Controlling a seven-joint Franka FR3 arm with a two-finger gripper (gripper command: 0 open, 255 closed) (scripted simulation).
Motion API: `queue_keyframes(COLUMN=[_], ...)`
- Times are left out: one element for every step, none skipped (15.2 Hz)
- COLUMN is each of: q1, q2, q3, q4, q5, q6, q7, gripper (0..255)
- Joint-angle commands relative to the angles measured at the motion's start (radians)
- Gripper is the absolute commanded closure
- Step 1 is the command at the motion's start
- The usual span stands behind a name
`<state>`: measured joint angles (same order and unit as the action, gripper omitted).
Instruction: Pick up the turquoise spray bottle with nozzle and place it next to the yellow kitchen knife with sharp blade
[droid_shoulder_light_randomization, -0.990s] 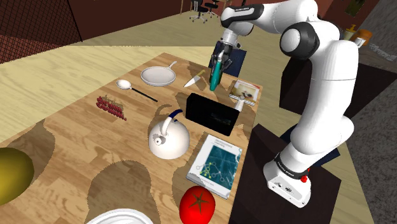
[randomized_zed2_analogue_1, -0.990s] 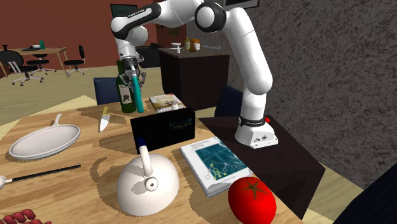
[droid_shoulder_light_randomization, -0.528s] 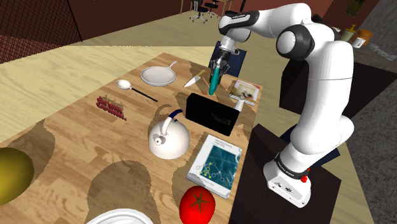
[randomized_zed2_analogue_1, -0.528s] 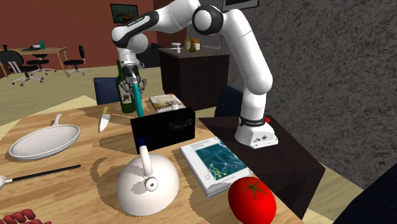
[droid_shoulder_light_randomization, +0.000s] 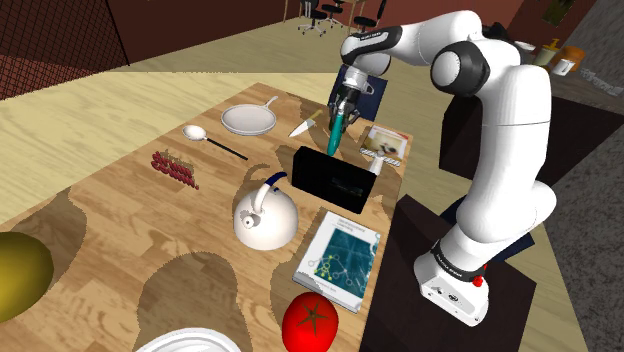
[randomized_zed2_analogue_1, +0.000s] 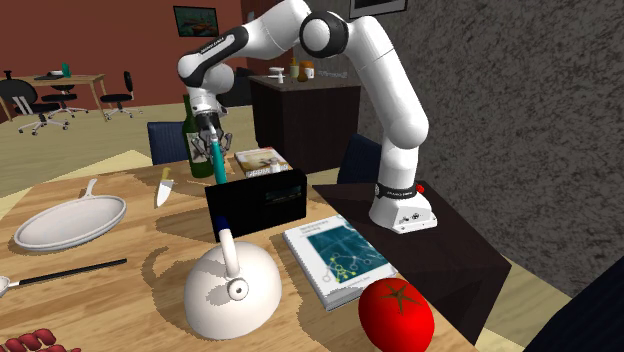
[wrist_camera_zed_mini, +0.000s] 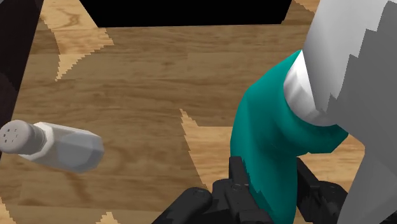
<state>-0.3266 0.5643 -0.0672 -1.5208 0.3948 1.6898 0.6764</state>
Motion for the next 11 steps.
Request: queue_keyframes(q1=[0.000,0.000,0.000,0.000,0.000,0.000,0.000,0.000,0.000,0.000,0.000], q2=[0.001,0.001,0.001,0.001,0.001,0.001,0.001,0.001,0.001,0.001,0.001], q3=[0.000,0.000,0.000,0.000,0.000,0.000,0.000,0.000,0.000,0.000,0.000], q4=[0.000,0.000,0.000,0.000,0.000,0.000,0.000,0.000,0.000,0.000,0.000], q5=[0.000,0.000,0.000,0.000,0.000,0.000,0.000,0.000,0.000,0.000,0.000], q6=[0.002,0.002,0.002,0.002,0.002,0.002,0.002,0.002,0.002,0.002,0.002], q7=[-0.001,-0.001,-0.001,-0.001,-0.001,-0.001,-0.001,-0.001,-0.001,-0.001,-0.001], gripper=[255,255,255,255,255,0,0,0,0,0,0])
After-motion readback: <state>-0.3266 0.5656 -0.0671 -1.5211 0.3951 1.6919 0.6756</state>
